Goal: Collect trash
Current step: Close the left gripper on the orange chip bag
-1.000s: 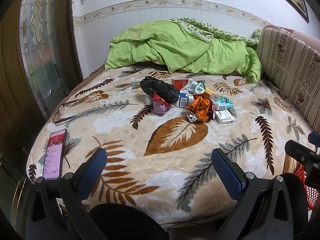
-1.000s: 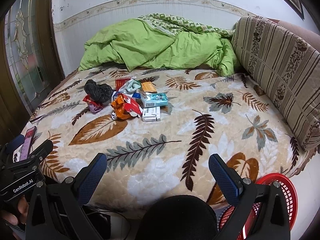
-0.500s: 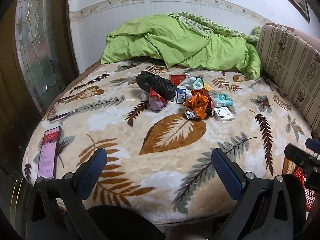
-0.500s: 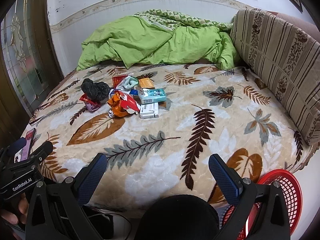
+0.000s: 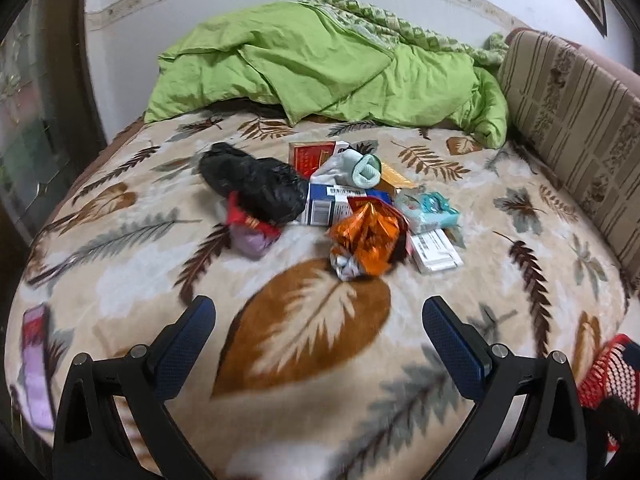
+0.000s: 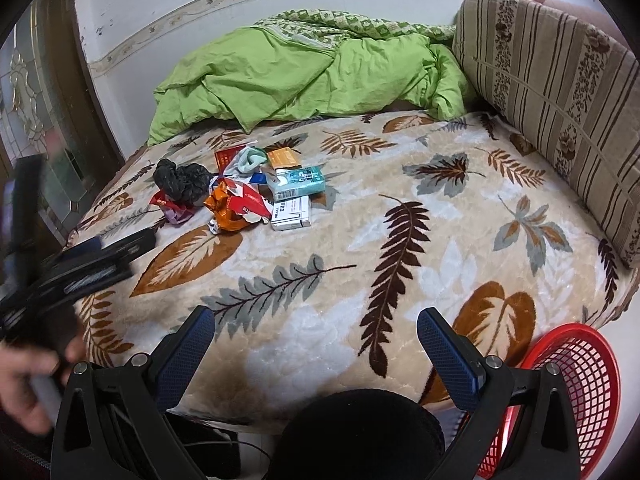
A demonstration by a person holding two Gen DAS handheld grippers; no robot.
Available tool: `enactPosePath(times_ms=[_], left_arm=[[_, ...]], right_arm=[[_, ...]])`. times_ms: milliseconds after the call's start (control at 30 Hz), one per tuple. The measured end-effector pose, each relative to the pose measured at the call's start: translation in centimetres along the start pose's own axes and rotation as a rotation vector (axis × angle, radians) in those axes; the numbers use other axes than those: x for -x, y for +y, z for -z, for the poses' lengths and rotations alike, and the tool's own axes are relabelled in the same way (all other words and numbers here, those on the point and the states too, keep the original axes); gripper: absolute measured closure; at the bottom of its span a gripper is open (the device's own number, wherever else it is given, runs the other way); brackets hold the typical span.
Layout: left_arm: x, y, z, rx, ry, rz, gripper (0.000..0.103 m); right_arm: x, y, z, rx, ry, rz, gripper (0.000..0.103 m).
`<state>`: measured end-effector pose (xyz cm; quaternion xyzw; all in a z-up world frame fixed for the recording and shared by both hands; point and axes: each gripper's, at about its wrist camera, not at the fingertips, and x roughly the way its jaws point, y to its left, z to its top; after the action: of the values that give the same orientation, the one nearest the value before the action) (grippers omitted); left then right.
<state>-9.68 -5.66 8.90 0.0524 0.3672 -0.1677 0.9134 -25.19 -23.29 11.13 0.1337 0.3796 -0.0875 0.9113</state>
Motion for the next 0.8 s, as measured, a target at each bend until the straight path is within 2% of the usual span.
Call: enactPosePath(times_ms=[67,167,267,433,467,500,533,567,667,800], left_arm=[[-1.8,-0.4,-0.8,-0.010,0.004,0.020,0.000],[-4.3,-1.0,-1.9,-0.019,0.028,0.052,0.006],[-6.5,-1.5,-2.8,-0.042,0.035,0.027,0.008],[-9.5,-1.5,-3.9,-0.016,0.048,0.065,0.009],[-9.8,-1.6,-4.0,-0.014,0.045,0.070,0.015],[-10.0,-1.7,-4.1,-0.015,0.046,0.079,0.035],[-10.3,-1.9,-4.0,-0.023,0.072,0.098,0.046],[-10.5,-2.0,-3.9,-0.026,0.088,0.113,0.053],[-9.7,-1.8,-3.4,-0.029,0.080,0.127,0.053],[-7.5,-0.4,-2.4,0.017,0.099,0.157,0.053]], right_arm=[[-0.3,-0.2,0.1,-0.001,0.005,0.001,0.001],[-0.8,-0.5,0.2,-0.011,0.019,0.001,0.001],[-1.3,-1.0,0.3,-0.019,0.030,0.002,0.001],[-2.1,-1.4,0.3,-0.031,0.051,-0.011,0.001],[-2.2,-1.4,0.4,-0.033,0.055,-0.014,0.001],[-2.4,-1.4,0.3,-0.033,0.059,-0.017,0.001],[-2.5,-1.3,0.3,-0.031,0.062,-0.018,0.001],[-2.5,-1.3,0.3,-0.029,0.063,-0.019,0.001],[-2.6,-1.0,0.1,-0.022,0.058,-0.026,0.001],[-2.8,-0.5,-0.7,-0.001,0.039,-0.055,0.001]])
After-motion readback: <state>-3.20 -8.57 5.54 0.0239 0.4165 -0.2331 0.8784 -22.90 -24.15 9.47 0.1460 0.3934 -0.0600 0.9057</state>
